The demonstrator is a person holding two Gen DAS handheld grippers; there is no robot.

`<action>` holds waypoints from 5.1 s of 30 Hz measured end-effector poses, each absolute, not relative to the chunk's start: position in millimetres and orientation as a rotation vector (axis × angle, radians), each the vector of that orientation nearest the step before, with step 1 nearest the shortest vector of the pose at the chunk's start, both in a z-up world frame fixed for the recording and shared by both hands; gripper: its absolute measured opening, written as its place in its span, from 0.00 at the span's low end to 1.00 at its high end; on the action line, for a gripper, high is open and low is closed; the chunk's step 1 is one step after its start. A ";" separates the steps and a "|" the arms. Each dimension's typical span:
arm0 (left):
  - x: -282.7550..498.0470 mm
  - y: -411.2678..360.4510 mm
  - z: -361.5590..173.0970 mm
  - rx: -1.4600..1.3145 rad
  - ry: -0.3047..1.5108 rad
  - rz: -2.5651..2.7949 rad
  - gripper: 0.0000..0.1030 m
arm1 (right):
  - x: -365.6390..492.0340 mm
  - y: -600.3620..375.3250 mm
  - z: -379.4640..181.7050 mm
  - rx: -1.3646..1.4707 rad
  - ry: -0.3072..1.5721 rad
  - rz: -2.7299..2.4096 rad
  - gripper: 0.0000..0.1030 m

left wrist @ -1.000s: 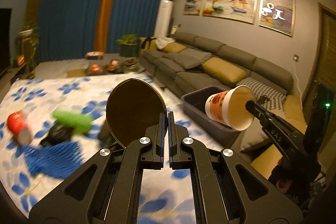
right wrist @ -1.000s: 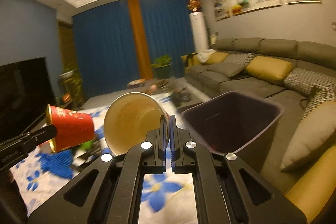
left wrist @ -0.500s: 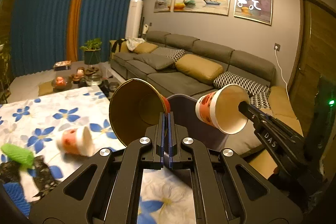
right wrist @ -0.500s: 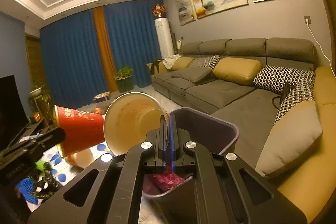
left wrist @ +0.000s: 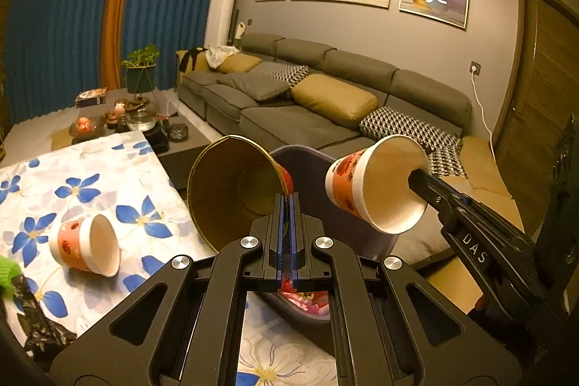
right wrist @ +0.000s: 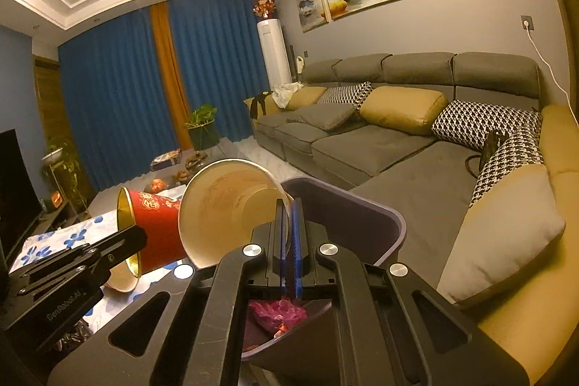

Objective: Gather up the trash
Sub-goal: 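Carry both held cups over the gray bin, then open both tools to drop the cups into the gray bin, then move both open tools back over the trash on the bed, then grasp the black plastic bag with the right tool, then grasp the blue foam mesh with the left tool and lift it, then carry the blue mesh and black bag over the gray bin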

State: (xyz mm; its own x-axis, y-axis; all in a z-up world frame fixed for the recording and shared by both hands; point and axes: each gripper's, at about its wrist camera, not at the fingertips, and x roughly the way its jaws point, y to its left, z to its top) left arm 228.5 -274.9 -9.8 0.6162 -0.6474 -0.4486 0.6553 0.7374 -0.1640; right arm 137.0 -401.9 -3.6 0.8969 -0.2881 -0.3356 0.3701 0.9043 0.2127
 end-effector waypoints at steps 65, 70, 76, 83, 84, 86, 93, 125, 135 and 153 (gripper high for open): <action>122.0 61.3 -22.6 -0.128 0.501 0.085 0.91 | 99.4 -168.4 -13.2 0.108 0.388 -0.026 0.81; 122.9 75.4 -24.9 -0.142 0.502 0.100 0.91 | 120.1 -146.2 -21.1 0.075 0.420 0.004 0.81; 132.0 85.9 -27.5 -0.144 0.503 0.116 0.91 | 155.8 -121.3 -35.7 0.042 0.459 0.036 0.81; 144.5 94.2 -32.0 -0.139 0.506 0.135 0.91 | 198.4 -105.2 -53.3 0.027 0.525 0.058 0.80; 146.9 94.9 -33.1 -0.139 0.509 0.136 0.91 | 203.7 -104.2 -55.7 0.026 0.536 0.059 0.80; 151.6 96.2 -36.3 -0.140 0.513 0.137 0.91 | 212.8 -102.5 -60.3 0.033 0.555 0.063 0.78; 165.6 92.7 -48.2 -0.136 0.541 0.126 0.91 | 237.8 -95.3 -75.8 0.034 0.634 0.083 0.59; 216.0 85.6 -102.6 -0.171 0.856 0.021 0.55 | 174.3 -123.2 -43.4 0.139 0.549 0.167 0.07; 204.3 92.0 -102.0 -0.199 0.848 -0.020 0.06 | 156.1 -128.1 -38.5 0.140 0.535 0.153 0.07; 137.8 68.4 -22.7 -0.202 0.584 -0.127 0.05 | 112.2 -152.9 -18.1 0.166 0.448 0.134 0.07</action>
